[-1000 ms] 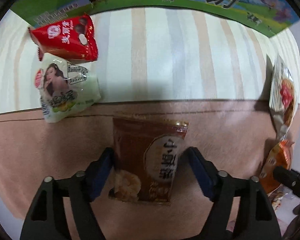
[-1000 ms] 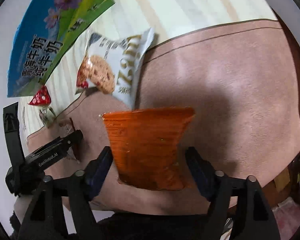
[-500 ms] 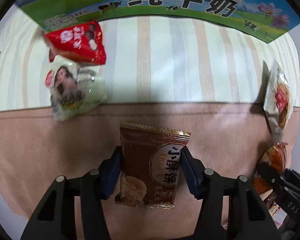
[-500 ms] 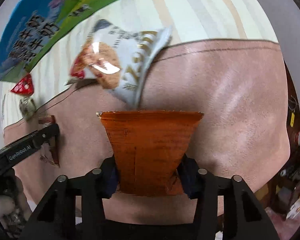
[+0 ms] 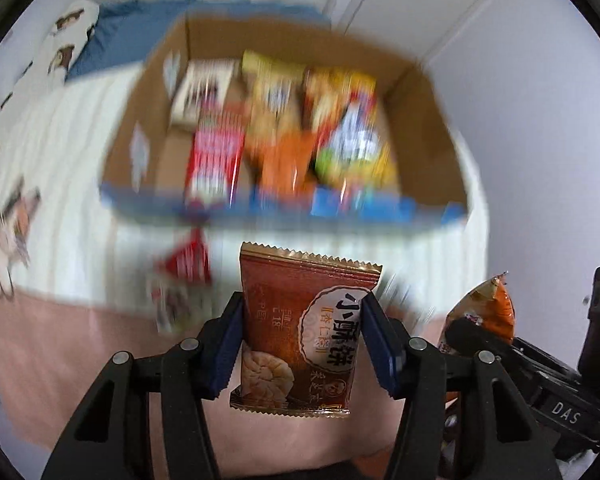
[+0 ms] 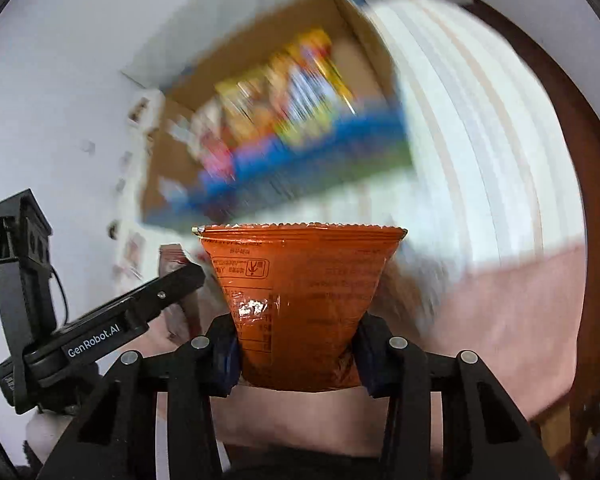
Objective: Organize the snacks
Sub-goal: 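Carry both packets into the box and open both tools, then move both tools from the box toward the snacks on the bed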
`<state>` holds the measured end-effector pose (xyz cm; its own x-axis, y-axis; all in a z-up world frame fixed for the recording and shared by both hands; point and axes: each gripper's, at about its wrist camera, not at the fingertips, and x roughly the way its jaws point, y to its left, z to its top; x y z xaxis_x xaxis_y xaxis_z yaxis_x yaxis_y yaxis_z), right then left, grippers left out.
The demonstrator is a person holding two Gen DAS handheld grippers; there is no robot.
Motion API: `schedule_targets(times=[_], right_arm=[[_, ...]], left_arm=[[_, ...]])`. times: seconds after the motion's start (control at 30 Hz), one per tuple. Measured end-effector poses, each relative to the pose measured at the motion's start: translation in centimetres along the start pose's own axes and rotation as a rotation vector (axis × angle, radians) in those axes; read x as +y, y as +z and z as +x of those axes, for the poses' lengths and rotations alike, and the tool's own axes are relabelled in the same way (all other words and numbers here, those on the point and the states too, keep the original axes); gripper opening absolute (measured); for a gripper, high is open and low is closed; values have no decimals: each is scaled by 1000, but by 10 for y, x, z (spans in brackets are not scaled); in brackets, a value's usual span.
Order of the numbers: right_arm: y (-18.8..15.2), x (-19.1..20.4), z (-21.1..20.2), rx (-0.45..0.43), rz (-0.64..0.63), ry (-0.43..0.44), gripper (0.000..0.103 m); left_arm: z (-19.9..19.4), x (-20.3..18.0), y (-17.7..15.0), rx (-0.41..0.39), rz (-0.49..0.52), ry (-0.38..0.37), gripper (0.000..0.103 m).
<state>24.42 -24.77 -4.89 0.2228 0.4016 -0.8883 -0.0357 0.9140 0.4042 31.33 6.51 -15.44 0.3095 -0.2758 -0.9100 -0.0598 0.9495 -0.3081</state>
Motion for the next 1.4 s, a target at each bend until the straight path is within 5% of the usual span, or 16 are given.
schedule_targets(times=[0.23,0.6,0.67,0.73,0.83,0.93,1.07,1.4], right_arm=[[102,42,42,-22,-57,-111,48],[139,15,132,159,-12,-251,48],[135,13,147,203,-8,-282,55],[134,18,153,209,-34,-308,89],[132,26,156,213,-53,-313,93],[133,28,158,212,-56,-312,95],[133,30,155,188,-61,-306,95],[108,61,113,21,-158,-312,95]], left_arm=[[4,28,79,-9,-15,81,54],[97,80,106,206,-47,255,56],[110,85,103,250,-48,270,56],[117,90,101,269,-63,275,62],[120,93,96,256,-68,258,78],[118,93,92,243,-65,241,83],[106,86,83,205,-66,222,83],[43,49,47,-38,-1,229,83]])
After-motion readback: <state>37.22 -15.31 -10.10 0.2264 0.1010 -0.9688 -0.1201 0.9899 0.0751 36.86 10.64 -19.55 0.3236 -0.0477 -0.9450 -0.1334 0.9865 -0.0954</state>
